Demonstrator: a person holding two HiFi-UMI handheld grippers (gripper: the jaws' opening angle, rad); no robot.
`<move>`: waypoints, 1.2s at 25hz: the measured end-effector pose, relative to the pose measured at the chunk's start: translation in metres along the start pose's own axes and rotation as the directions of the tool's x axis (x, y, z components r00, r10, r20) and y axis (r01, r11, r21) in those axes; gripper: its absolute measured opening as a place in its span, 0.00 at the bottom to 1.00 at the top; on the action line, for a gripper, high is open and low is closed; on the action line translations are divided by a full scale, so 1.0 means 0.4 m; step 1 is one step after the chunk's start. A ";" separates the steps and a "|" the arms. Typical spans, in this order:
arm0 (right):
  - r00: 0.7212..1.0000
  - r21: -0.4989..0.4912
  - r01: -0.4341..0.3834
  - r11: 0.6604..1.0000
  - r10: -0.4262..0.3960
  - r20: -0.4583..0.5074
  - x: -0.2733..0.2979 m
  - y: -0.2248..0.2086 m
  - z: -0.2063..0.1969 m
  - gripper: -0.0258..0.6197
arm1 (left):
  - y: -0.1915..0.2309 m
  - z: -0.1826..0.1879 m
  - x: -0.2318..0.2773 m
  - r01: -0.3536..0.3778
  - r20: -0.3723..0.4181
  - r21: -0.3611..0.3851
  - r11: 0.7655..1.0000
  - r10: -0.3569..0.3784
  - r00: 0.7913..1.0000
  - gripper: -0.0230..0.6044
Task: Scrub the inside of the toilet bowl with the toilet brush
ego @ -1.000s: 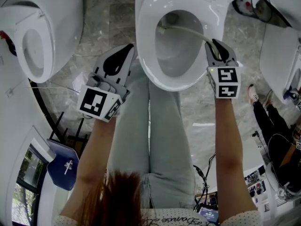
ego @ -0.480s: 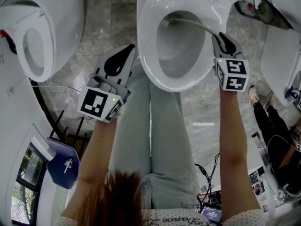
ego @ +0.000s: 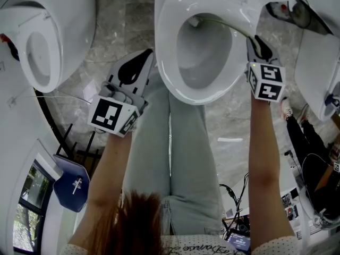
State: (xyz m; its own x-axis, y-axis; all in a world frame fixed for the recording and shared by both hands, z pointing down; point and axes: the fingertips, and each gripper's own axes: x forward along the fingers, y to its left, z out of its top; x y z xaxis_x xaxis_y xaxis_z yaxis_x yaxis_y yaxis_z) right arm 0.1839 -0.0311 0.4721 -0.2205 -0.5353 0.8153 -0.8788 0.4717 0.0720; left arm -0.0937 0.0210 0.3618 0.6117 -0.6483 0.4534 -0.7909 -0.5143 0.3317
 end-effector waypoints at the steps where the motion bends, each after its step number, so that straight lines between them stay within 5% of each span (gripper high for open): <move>1: 1.000 -0.013 0.006 1.000 -0.006 -0.002 -0.001 -0.001 0.000 0.18 | 0.001 0.000 0.002 0.000 0.000 -0.003 1.000 0.000 1.000 0.04; 17: 0.998 -0.299 0.052 0.953 -0.063 -0.027 -0.008 0.036 0.033 0.18 | 0.008 0.012 -0.005 0.013 0.006 0.000 1.000 -0.013 1.000 0.04; 30: 0.996 -0.566 0.040 0.823 -0.079 -0.045 0.018 0.090 0.058 0.18 | 0.025 0.011 -0.051 -0.004 0.030 -0.008 1.000 0.004 1.000 0.04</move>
State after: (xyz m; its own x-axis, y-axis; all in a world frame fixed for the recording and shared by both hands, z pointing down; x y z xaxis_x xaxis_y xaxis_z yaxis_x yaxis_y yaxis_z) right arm 0.1408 -0.0342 0.4672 -0.1309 -0.5391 0.8320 -0.4925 0.7637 0.4173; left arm -0.1141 0.0265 0.3524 0.6088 -0.6669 0.4296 -0.7933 -0.5074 0.3365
